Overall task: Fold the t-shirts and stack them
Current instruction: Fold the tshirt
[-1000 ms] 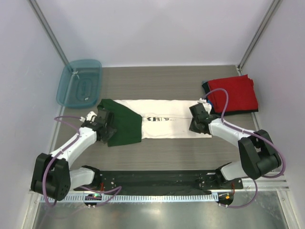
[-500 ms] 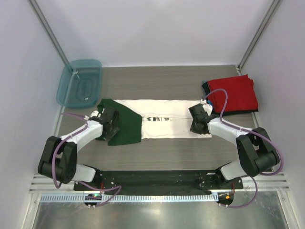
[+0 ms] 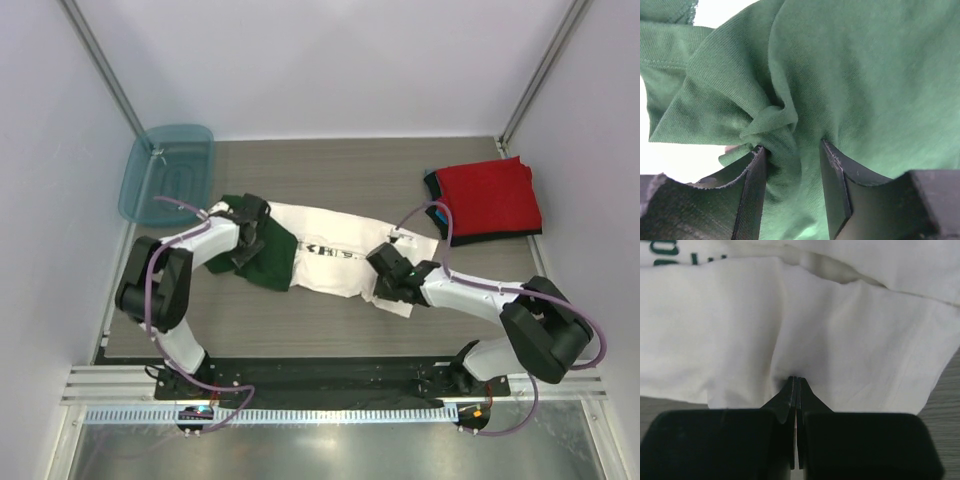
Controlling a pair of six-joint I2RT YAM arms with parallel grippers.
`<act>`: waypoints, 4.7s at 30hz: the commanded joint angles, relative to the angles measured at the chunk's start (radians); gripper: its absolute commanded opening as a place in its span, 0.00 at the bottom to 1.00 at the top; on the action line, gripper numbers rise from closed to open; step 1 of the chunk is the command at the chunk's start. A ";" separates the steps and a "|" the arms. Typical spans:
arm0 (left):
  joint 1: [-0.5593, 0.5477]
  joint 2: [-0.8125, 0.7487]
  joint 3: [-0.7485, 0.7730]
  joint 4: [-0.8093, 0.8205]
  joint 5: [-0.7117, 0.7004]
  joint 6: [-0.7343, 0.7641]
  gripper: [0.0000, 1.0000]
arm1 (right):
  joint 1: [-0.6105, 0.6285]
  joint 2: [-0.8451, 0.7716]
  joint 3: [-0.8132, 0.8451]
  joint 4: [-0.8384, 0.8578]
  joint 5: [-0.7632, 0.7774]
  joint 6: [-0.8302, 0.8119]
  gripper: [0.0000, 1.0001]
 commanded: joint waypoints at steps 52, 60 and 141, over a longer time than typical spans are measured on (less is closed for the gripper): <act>0.056 1.039 1.378 0.329 0.318 0.278 0.44 | -0.387 0.018 0.131 -0.089 -0.356 -0.278 0.54; 0.058 1.088 1.435 0.354 0.324 0.247 0.44 | -0.370 -0.066 0.004 -0.081 -0.422 -0.234 0.43; -0.516 -0.609 -0.468 0.182 0.442 -0.043 0.50 | 0.086 -0.253 0.013 -0.423 -0.074 0.043 0.44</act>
